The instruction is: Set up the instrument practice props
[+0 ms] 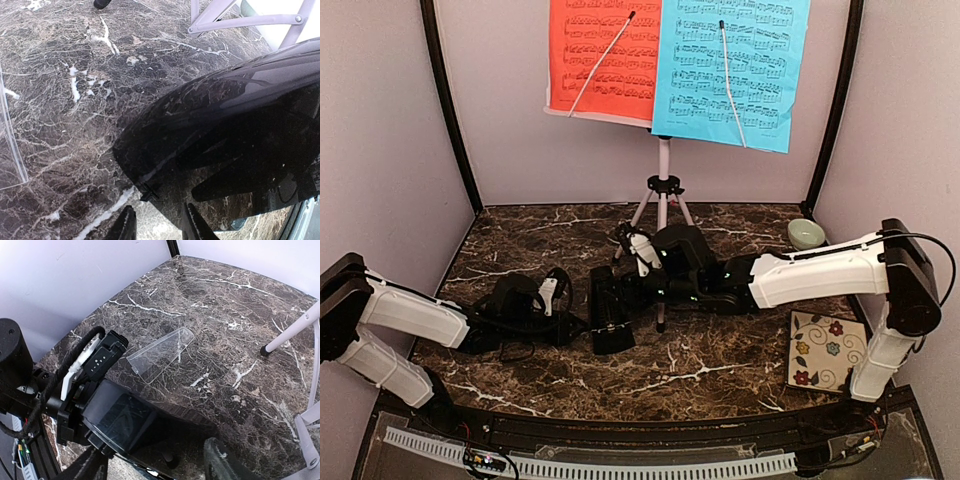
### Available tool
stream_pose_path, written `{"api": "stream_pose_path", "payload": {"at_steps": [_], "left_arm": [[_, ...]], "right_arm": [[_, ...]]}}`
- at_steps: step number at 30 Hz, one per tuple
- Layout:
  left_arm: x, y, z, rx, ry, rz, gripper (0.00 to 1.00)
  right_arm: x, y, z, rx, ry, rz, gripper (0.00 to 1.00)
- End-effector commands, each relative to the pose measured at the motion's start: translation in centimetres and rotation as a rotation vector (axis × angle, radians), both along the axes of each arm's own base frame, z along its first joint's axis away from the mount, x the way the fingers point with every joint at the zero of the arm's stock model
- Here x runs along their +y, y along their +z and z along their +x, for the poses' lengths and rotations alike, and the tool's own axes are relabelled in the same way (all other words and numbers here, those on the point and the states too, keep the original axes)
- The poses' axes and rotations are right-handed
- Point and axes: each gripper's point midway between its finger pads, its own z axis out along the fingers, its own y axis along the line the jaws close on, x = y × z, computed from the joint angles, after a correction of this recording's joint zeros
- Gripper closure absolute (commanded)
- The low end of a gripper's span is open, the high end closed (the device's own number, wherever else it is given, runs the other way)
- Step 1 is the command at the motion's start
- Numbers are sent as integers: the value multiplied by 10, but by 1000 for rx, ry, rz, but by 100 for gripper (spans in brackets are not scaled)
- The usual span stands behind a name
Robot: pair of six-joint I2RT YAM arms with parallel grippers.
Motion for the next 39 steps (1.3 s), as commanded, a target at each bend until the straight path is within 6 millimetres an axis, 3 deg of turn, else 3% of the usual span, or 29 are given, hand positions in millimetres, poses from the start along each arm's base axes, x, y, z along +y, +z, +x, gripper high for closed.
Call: {"api": "stream_pose_path", "payload": {"at_steps": [1, 7, 9, 16, 26, 39], "left_arm": [[-5, 12, 6, -32, -1, -13, 67], [-4, 11, 6, -36, 2, -8, 67], [-4, 12, 7, -37, 2, -9, 67], [-6, 13, 8, -43, -2, -6, 67], [-6, 13, 8, -43, -4, -3, 67], [-6, 14, 9, -45, -2, -4, 67]], "right_arm": [[3, 5, 4, -24, -25, 6, 40], [-3, 5, 5, -34, -41, -5, 52], [-4, 10, 5, -40, -42, 2, 53], [-17, -4, 0, -34, -45, -26, 58], [-14, -3, -3, -34, -24, -18, 64], [-15, 8, -10, -42, 2, 19, 31]]}}
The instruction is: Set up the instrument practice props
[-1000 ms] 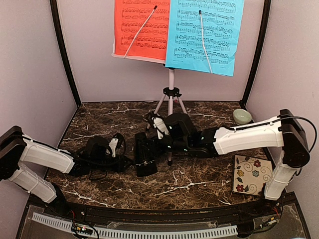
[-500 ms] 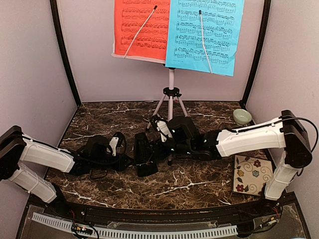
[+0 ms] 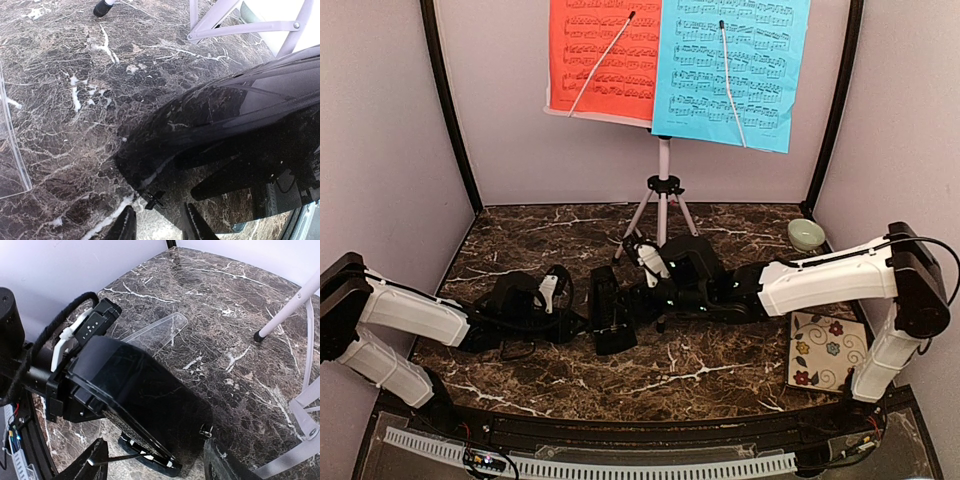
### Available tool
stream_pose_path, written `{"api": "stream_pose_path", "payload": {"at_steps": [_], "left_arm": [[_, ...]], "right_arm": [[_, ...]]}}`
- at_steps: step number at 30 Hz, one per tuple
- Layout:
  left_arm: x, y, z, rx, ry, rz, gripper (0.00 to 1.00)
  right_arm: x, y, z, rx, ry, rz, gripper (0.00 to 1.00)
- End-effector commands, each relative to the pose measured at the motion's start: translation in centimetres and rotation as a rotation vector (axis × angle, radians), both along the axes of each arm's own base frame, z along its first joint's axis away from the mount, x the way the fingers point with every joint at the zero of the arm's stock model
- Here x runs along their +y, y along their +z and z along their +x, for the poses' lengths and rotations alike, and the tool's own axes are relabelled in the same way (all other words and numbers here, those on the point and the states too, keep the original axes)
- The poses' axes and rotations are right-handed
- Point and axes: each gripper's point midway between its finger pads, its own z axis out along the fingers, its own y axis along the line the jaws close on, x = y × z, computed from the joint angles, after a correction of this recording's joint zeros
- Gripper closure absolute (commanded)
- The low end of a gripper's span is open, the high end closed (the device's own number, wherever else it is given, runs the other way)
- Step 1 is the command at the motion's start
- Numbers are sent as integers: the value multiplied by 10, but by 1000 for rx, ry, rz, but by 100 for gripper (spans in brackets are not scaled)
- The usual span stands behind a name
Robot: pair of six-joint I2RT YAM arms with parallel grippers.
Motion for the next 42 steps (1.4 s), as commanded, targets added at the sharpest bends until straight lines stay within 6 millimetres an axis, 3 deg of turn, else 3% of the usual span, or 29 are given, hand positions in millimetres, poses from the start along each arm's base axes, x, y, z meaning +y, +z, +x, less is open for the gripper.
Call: {"api": "stream_pose_path", "payload": {"at_steps": [1, 8, 14, 22, 28, 30, 34, 38, 42], "left_arm": [[-5, 9, 4, -26, -7, -6, 67], [-2, 10, 3, -30, -3, -1, 66], [-1, 11, 3, -34, -1, 0, 66], [-1, 11, 4, -38, -1, 3, 66], [2, 13, 4, -46, 5, 16, 66], [3, 14, 4, -50, 7, 20, 66], [8, 16, 5, -56, 24, 32, 66], [32, 21, 14, -45, 105, 35, 66], [84, 35, 35, -51, 276, 9, 65]], "right_arm": [[3, 23, 1, -25, -6, 69, 30], [8, 21, 5, -19, -35, 54, 28], [-12, 16, 12, -28, -115, 8, 32], [-63, 7, 26, -30, -260, -51, 42], [-109, -14, 43, -8, -370, -127, 45], [-127, -11, 50, -5, -408, -125, 45], [-156, 13, 55, -30, -450, -83, 44], [-182, 36, 56, -47, -476, -27, 43], [-197, 49, 52, -61, -467, 33, 41]]}}
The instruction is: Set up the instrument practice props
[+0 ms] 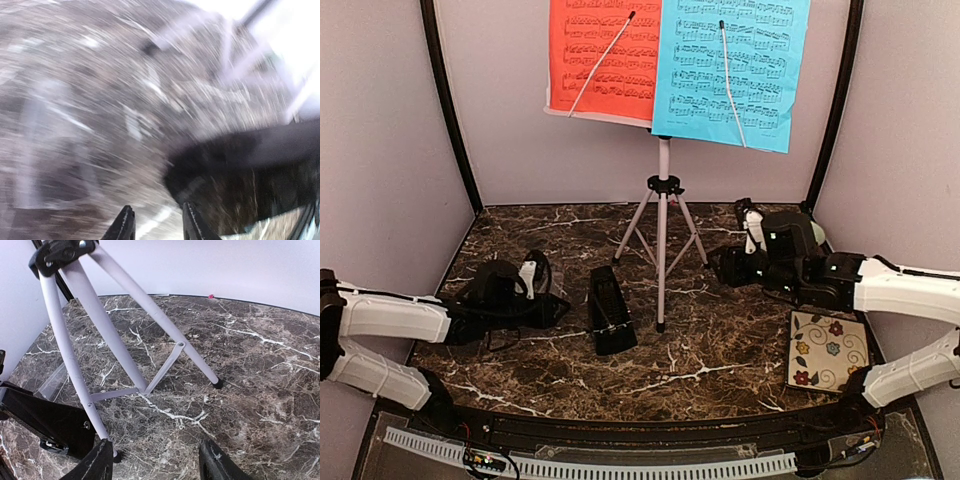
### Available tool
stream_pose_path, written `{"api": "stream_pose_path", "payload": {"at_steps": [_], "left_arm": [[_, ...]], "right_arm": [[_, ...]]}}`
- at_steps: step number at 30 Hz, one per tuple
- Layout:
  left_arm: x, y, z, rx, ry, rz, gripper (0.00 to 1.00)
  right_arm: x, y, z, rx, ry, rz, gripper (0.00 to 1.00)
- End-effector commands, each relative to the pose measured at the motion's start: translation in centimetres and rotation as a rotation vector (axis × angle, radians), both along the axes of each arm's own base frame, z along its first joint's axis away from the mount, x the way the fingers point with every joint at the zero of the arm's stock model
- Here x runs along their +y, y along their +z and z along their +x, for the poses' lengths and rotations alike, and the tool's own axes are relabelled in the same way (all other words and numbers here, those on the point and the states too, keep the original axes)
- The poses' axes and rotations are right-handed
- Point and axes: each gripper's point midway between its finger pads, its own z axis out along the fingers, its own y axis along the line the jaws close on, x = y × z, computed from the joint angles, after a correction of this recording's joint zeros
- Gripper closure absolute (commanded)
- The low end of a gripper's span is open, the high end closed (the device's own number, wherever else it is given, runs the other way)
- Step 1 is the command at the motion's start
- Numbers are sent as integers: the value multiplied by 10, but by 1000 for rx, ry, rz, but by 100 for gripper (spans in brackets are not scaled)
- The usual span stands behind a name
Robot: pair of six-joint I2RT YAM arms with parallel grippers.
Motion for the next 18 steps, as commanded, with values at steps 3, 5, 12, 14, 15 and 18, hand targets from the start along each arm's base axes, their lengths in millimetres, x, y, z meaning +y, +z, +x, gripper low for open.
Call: {"api": "stream_pose_path", "payload": {"at_steps": [3, 5, 12, 14, 15, 18], "left_arm": [[75, 33, 24, -57, 236, 4, 63], [86, 49, 28, -89, 258, 7, 61], [82, 113, 39, -191, 210, -15, 56], [75, 126, 40, -204, 171, -22, 49], [73, 131, 40, -204, 157, -22, 45], [66, 141, 43, -198, 119, -10, 30]], "right_arm": [[-16, 10, -7, -33, 32, 48, 39], [-18, 14, -8, -41, 40, 57, 37], [-21, 29, -10, -66, 87, 123, 30], [-20, 34, -12, -69, 117, 151, 24], [-19, 36, -13, -69, 131, 164, 20], [-17, 40, -14, -67, 159, 193, 9]]}}
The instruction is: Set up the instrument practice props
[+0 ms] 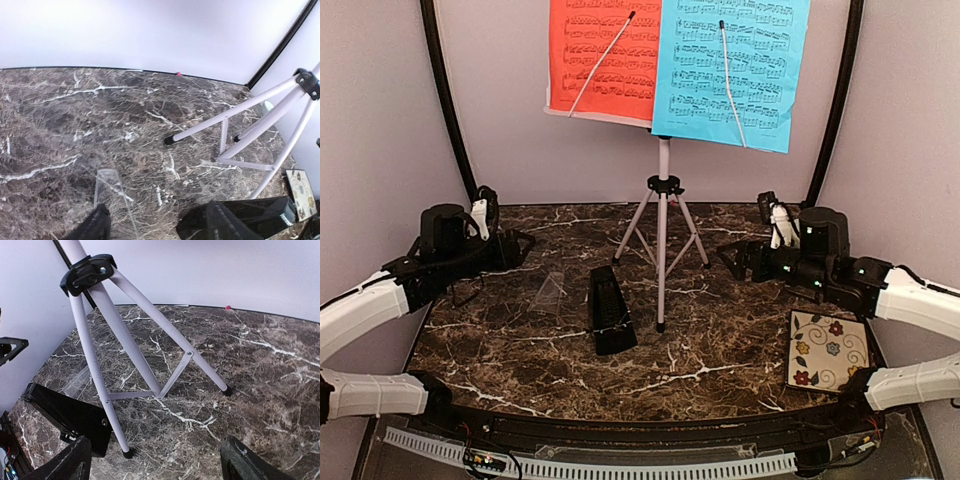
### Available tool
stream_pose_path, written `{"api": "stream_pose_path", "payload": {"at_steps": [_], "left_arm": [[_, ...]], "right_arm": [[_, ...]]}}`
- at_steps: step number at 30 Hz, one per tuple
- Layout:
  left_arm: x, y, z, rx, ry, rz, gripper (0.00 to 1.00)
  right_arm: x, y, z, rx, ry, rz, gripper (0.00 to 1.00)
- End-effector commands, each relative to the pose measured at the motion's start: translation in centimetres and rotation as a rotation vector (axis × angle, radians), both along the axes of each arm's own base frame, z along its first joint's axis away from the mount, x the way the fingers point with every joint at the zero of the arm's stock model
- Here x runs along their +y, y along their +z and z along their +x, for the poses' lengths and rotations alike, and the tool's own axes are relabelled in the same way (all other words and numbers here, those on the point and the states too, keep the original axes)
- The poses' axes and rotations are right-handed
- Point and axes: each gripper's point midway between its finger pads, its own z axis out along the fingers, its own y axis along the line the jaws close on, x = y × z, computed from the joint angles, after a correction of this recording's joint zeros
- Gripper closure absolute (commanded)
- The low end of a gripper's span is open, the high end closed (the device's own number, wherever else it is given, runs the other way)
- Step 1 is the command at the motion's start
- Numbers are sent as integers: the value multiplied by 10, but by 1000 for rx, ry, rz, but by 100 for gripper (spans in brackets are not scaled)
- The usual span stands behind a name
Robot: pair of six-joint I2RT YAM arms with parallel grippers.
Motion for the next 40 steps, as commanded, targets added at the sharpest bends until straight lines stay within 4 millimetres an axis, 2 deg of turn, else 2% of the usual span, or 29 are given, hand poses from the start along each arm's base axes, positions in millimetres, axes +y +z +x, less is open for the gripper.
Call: {"api": "stream_pose_path", "payload": {"at_steps": [1, 5, 11, 16, 17, 20, 24, 29, 40], "left_arm": [[-10, 12, -1, 24, -79, 38, 25], [-13, 10, 3, 69, -89, 53, 2], [-16, -11, 3, 153, -84, 44, 1], [-9, -39, 2, 234, -35, 50, 1], [-3, -54, 1, 274, 0, 62, 1], [-1, -70, 0, 307, 18, 62, 1], [2, -86, 1, 343, 34, 58, 1], [2, -96, 3, 363, 41, 45, 1], [6, -99, 2, 369, 59, 47, 1]], "right_arm": [[8, 16, -4, -30, 76, 85, 6], [-2, 15, 1, -15, 53, 112, 0], [-36, -8, 15, 68, -55, 151, 0], [-66, -38, 24, 154, -151, 180, 0], [-80, -53, 26, 181, -194, 180, 0], [-90, -65, 25, 197, -229, 178, 0], [-97, -78, 21, 208, -250, 176, 0], [-101, -87, 18, 219, -264, 175, 0], [-103, -92, 17, 215, -277, 179, 0]]}}
